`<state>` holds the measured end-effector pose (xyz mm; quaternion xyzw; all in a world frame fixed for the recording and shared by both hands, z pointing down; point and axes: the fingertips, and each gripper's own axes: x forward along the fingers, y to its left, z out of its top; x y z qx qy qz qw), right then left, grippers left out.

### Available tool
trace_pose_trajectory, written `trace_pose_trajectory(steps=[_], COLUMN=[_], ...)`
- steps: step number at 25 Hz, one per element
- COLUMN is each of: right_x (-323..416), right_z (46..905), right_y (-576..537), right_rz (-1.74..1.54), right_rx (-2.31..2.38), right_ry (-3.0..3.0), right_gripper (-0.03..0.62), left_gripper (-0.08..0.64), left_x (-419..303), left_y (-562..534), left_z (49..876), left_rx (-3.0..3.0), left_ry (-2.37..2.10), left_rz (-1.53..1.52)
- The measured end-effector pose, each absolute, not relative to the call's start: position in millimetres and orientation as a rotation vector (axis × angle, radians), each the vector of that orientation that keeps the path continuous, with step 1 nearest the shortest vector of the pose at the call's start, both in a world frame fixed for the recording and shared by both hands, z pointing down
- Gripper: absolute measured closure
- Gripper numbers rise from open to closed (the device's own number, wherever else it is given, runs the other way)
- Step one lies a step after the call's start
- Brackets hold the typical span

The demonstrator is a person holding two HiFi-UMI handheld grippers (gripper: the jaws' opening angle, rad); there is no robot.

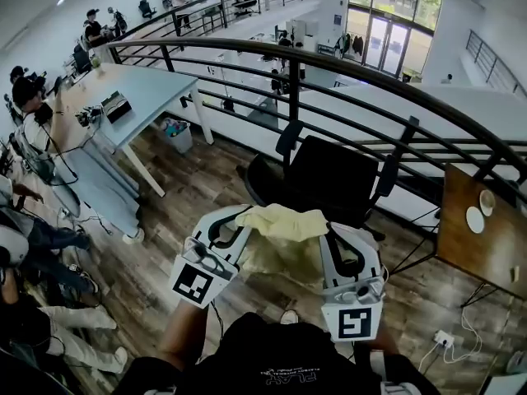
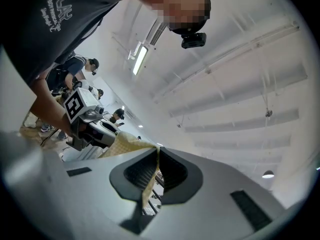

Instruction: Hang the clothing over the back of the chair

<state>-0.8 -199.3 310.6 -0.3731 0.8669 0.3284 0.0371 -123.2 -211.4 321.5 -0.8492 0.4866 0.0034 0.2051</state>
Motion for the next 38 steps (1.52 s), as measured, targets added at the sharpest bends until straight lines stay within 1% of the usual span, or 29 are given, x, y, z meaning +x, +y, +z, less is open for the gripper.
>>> trace_pose_trajectory(steps=[8,10,18,29,38], right_x=[3.2,4.3,12.3,19.4,20.5], right_z=[300.9,297.2,288.9,272.3,258.9], right_y=[-215.5,-221.8,-248.6,-268.9,-289.9], right_rz=[0.992,1.030,1.072,1.177,1.199], right_rx=[-1.217,-1.265,-1.414,-1.545,-1.656], right_ry=[2.647,2.626,2.588,2.534,2.477], right_gripper=[0.565,0.565,0.565,0.565,0.565], left_gripper=[0.535,0.535,0.535,0.535,0.535], left_x=[-127.7,-126.7,-119.5,-111.2,-101.2], left_y=[-230.5,-236.3,-267.7,-298.4,-327.3], left_z=[304.8,300.6,296.1,283.2,273.9], left_rx=[-2.335,-2.340,-2.307,-2.356,-2.336], left_ry=[1.283,1.249,1.076,0.933,0.763], left_rz=[-0.062,-0.055,-0.210,-0.208,-0.213])
